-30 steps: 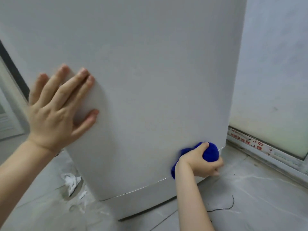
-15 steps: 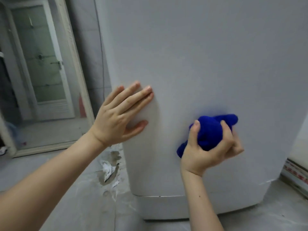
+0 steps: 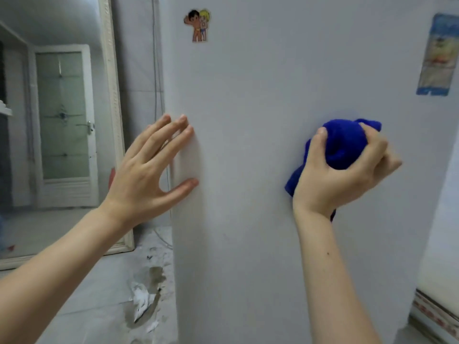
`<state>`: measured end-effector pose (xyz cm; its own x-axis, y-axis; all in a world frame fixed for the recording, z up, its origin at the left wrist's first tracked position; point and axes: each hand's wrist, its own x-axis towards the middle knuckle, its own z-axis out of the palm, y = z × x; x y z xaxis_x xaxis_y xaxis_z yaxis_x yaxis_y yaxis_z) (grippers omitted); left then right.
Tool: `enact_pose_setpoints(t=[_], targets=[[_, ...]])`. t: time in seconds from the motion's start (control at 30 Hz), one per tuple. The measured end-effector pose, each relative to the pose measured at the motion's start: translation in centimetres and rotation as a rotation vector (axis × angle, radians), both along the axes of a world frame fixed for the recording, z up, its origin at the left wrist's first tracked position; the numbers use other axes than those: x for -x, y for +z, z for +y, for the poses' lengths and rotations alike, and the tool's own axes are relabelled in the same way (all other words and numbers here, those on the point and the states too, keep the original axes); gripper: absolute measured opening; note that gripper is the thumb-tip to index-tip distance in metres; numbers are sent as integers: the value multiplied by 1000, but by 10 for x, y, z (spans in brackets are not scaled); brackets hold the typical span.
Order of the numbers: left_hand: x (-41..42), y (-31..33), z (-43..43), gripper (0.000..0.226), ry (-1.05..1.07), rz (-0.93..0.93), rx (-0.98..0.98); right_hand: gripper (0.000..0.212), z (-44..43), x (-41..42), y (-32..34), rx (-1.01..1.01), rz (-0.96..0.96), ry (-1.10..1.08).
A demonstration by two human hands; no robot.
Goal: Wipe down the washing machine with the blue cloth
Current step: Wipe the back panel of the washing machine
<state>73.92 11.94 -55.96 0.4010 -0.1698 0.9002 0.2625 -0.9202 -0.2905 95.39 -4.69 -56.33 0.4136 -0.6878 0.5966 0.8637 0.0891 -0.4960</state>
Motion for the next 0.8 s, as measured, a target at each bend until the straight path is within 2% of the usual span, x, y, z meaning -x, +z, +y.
enact_pose_setpoints(t=[0.1,0.2,0.27,0.33,0.4,0.53,0.6,0.63,0.7,0.8], targets=[[-2,-3,0,71,-34,-3,7,44,19,21,-26,274,-227,38],[-3,-3,1,71,-47,1,10,44,27,49,-120,649,-449,100],[-2,-3,0,71,-55,5,7,41,21,59,-176,781,-494,161],[-1,-3,0,70,-60,13,11,45,18,64,-193,778,-438,230],[0,-2,-2,70,-57,20,26,50,19,69,-171,679,-357,266],[2,-2,-5,70,-51,32,26,47,20,56,-66,248,-199,245],[3,-1,-5,70,-52,36,37,45,16,45,-10,117,-150,220],[4,-1,-5,70,-56,39,46,44,17,43,8,111,-141,209],[2,-3,-6,70,-68,47,60,43,23,46,14,221,-192,177],[1,-2,-3,71,-75,82,70,44,36,57,-46,539,-428,141]])
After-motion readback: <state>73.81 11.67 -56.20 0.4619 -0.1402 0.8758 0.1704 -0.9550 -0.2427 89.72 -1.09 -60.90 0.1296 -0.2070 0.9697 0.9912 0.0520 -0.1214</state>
